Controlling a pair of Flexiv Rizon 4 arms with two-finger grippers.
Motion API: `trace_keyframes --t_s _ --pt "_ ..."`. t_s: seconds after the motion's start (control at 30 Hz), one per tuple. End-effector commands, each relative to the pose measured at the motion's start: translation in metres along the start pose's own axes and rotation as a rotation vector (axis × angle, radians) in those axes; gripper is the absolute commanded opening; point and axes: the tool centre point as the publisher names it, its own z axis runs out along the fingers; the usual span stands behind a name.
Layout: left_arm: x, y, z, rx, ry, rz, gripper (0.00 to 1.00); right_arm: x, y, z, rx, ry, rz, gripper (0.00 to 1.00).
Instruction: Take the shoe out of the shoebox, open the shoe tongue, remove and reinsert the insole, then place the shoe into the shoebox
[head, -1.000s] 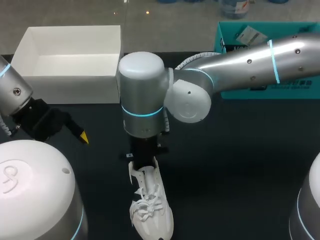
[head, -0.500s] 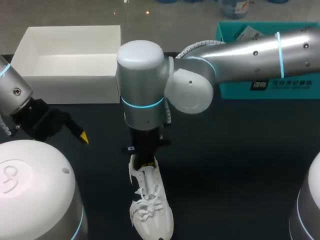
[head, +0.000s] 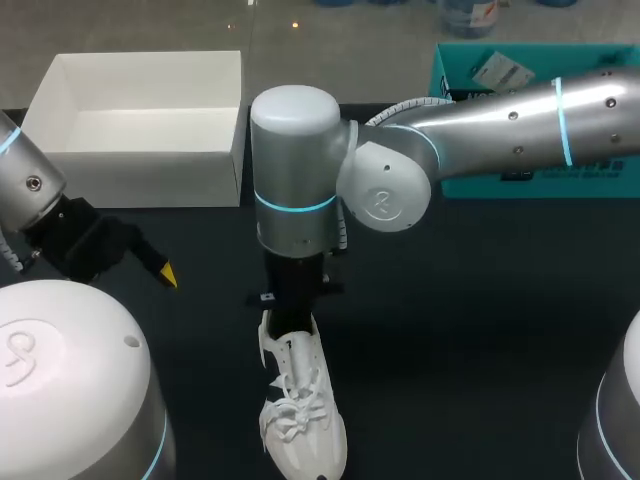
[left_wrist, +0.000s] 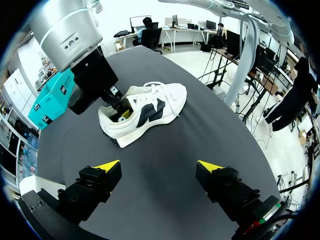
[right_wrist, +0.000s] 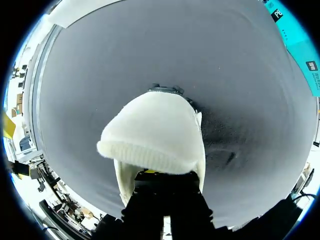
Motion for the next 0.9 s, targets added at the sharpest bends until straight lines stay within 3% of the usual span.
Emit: trace_keyframes --t_s 0.03,0.37,0.43,0.47,0.53,0.57,0.7,0.8,0.9 --pt "-0.001 0.001 0.0 0.0 0.003 0.0 1.0 -0.005 -0.005 -0.016 -0.009 -0.006 -0.001 0.0" --pt "-0.001 0.001 0.0 0.0 0.003 0.0 1.0 0.002 -0.001 0.001 0.033 0.042 -0.011 0.01" --pt "-0.001 0.001 0.0 0.0 0.003 0.0 1.0 0.007 0.001 0.002 0.038 0.047 -0.019 0.11" --pt "-0.001 0.001 0.0 0.0 0.003 0.0 1.0 0.01 0.001 0.002 0.04 0.049 -0.024 0.25" --pt "-0.001 0.001 0.0 0.0 0.003 0.0 1.0 0.011 0.002 0.003 0.046 0.047 -0.027 0.31" --pt "-0.001 0.001 0.0 0.0 0.003 0.0 1.0 0.011 0.002 0.003 0.051 0.049 -0.025 0.43" --pt "-0.001 0.001 0.0 0.0 0.003 0.0 1.0 0.012 0.0 0.003 0.051 0.053 -0.023 0.58" --pt "-0.001 0.001 0.0 0.0 0.003 0.0 1.0 0.015 -0.001 0.002 0.049 0.049 -0.026 0.5" --pt "-0.001 0.001 0.0 0.0 0.003 0.0 1.0 0.018 -0.001 0.002 0.045 0.046 -0.032 0.49"
